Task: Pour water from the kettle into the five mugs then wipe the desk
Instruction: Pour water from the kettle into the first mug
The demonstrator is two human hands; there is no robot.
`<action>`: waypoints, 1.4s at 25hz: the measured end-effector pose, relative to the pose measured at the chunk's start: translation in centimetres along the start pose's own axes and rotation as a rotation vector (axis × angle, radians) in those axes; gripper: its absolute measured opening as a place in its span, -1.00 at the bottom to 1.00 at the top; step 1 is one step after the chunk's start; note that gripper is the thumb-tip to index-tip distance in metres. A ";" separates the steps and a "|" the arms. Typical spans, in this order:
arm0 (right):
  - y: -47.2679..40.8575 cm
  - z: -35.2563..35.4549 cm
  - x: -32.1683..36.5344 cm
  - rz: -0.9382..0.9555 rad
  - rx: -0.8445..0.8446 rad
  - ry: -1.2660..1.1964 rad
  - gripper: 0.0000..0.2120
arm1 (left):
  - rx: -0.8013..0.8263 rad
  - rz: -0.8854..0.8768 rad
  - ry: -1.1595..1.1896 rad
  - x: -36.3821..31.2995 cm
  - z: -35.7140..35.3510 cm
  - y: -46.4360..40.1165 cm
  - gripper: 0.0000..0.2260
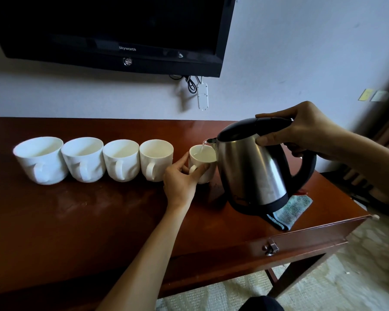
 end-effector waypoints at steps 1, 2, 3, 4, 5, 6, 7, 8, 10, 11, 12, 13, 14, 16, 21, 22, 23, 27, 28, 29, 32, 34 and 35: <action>0.0 0.0 0.0 0.001 0.000 0.005 -0.53 | -0.002 0.001 0.000 0.0 0.0 0.0 -0.15; 0.0 0.0 0.1 0.002 -0.002 0.008 -0.54 | -0.003 0.001 0.000 0.0 0.0 0.0 -0.16; 0.0 0.0 0.1 0.003 -0.003 0.008 -0.54 | -0.003 0.001 0.001 0.0 0.0 0.0 -0.16; 0.0 0.0 0.1 0.004 -0.005 0.008 -0.55 | -0.002 0.000 0.002 0.0 0.0 0.0 -0.16; 0.0 0.0 0.1 0.005 -0.006 0.008 -0.55 | -0.002 -0.001 0.004 0.0 0.0 0.1 -0.16; 0.0 0.0 0.1 0.005 -0.007 0.007 -0.54 | -0.003 -0.001 0.004 0.0 0.0 0.1 -0.17; 0.1 0.0 0.1 0.006 -0.006 0.005 -0.54 | -0.004 -0.001 0.004 0.0 0.0 0.1 -0.17; 0.1 0.0 0.1 0.006 -0.005 0.002 -0.54 | -0.003 -0.002 0.007 0.0 0.0 0.1 -0.17; 0.1 0.0 0.0 0.003 -0.007 0.000 -0.53 | 0.000 -0.008 0.016 0.1 0.0 0.0 -0.19; 0.1 0.0 0.0 0.002 -0.006 0.002 -0.53 | 0.005 -0.013 0.013 0.2 0.0 0.0 -0.21; 0.1 0.0 0.1 0.003 -0.004 0.002 -0.53 | 0.010 -0.018 0.008 0.2 -0.1 -0.1 -0.25; 0.1 0.0 0.1 0.002 -0.003 -0.002 -0.53 | 0.010 -0.020 0.002 0.3 -0.1 -0.1 -0.27; 0.1 0.0 0.1 0.001 -0.004 -0.007 -0.52 | 0.009 -0.021 -0.001 0.3 -0.1 -0.1 -0.28; 0.1 0.0 0.1 0.000 -0.005 -0.012 -0.52 | 0.011 -0.033 -0.005 0.2 -0.1 -0.1 -0.27; 0.0 0.0 0.1 0.002 -0.009 0.003 -0.52 | 0.006 -0.031 0.001 0.3 -0.2 -0.1 -0.31; 0.0 0.0 0.1 0.002 -0.010 0.005 -0.52 | 0.003 -0.030 0.004 0.2 -0.2 -0.1 -0.29; 0.0 0.0 0.1 0.001 -0.013 0.006 -0.52 | 0.001 -0.032 0.001 0.2 -0.1 0.0 -0.28; 0.1 -0.1 0.3 0.005 -0.006 0.006 -0.51 | -0.006 -0.038 -0.019 0.1 0.0 0.0 -0.33; 0.1 -0.1 0.4 0.006 -0.005 0.006 -0.52 | -0.007 -0.043 -0.019 0.0 0.0 0.0 -0.32; 0.1 -0.2 0.4 0.006 -0.003 0.005 -0.52 | -0.007 -0.046 -0.019 -0.1 0.0 0.1 -0.30; 0.1 -0.2 0.4 0.004 -0.003 0.006 -0.54 | -0.007 -0.042 -0.009 -0.3 0.1 0.2 -0.25; 0.1 -0.2 0.3 0.006 -0.005 0.009 -0.54 | -0.010 -0.043 -0.014 -0.5 0.0 0.2 -0.27; 0.1 -0.2 0.3 0.007 -0.005 0.010 -0.54 | -0.013 -0.046 -0.023 -0.6 0.1 0.3 -0.28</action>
Point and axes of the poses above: each hand's wrist, its own y-axis away from the middle knuckle, its own z-axis out of the back of the hand, x = y × z, the point moved 4 cm from there along -y, towards the middle knuckle, and after that the axes turned 9 degrees about x, right-handed, at the moved point
